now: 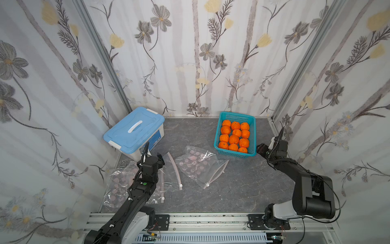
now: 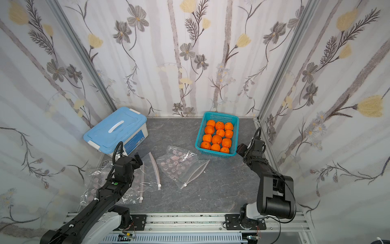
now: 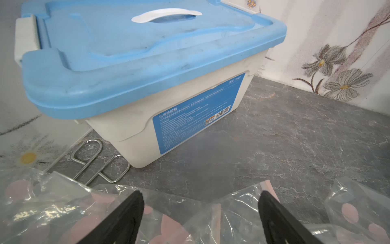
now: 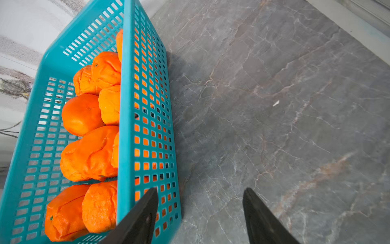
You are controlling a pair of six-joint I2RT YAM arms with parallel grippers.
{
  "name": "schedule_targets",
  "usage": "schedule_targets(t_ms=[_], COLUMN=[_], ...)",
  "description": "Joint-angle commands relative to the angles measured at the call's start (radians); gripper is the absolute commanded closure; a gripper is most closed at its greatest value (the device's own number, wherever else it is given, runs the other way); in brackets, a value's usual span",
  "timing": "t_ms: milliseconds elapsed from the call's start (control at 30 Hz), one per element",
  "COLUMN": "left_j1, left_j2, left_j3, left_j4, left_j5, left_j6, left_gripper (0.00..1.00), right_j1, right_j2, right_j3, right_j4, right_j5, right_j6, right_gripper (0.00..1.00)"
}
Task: Open the zip-top bag and take out the orange
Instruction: Reset both arms
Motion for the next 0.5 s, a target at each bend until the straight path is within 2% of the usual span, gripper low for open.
schedule_targets(t_ms=[0, 133, 333, 467], left_j1=[0.084, 0.151, 0.156, 0.158], left_j2=[0.028, 0.128, 0.306, 0.349], left_j3=[-0.013, -0.060, -0.053, -0.038], left_j4=[0.128, 0.294, 0.425, 0.469], left_j5=[0.074, 0.105, 0.144, 0.155], left_j6=[0.009, 0.038, 0.129, 0.166], left_gripper=[0.13, 0.14, 0.12, 0.11], right_j1=[0.003, 0.006, 0.010, 0.009], right_j2=[0.008, 0.021, 0.048, 0.070], right_j3=[0.024, 0.064, 0.101, 0.127], right_j4=[0.034, 0.045, 0.061, 0.048], right_j5=[0.005, 0.010, -0.045, -0.069], right_j6=[-0.046, -0.070, -0.114, -0.130], right_gripper=[0.33, 0.31, 0.30, 0.30])
